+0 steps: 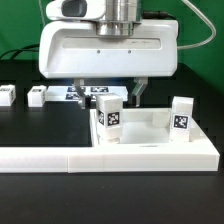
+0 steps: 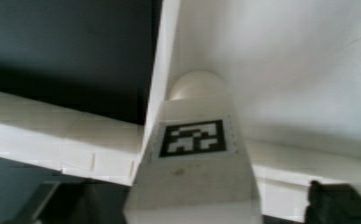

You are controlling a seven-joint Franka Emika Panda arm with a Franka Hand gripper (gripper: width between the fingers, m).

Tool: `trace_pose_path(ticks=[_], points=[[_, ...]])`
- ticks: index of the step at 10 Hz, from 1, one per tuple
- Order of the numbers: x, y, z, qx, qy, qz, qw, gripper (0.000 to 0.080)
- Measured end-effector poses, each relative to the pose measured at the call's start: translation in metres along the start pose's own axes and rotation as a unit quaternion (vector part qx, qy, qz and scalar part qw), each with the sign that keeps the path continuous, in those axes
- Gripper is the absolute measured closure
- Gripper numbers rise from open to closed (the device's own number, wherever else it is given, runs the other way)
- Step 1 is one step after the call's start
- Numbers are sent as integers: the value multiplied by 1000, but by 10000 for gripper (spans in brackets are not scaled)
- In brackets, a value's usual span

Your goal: Assemble square table

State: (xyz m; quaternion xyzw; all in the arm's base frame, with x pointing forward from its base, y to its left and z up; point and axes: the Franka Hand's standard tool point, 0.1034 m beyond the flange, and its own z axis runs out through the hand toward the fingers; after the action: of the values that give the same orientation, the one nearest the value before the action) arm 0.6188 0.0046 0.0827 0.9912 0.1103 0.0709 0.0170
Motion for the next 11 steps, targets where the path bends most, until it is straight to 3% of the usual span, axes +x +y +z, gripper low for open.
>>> trace_pose_path(ticks=[2, 6, 8, 11], points=[[0, 0, 0, 0, 0, 0, 1000, 512], [0, 0, 0, 0, 0, 40, 999, 510], [-1, 1, 1, 1, 8, 135, 991, 510], [-2, 0, 2, 6, 20, 302, 953, 509]])
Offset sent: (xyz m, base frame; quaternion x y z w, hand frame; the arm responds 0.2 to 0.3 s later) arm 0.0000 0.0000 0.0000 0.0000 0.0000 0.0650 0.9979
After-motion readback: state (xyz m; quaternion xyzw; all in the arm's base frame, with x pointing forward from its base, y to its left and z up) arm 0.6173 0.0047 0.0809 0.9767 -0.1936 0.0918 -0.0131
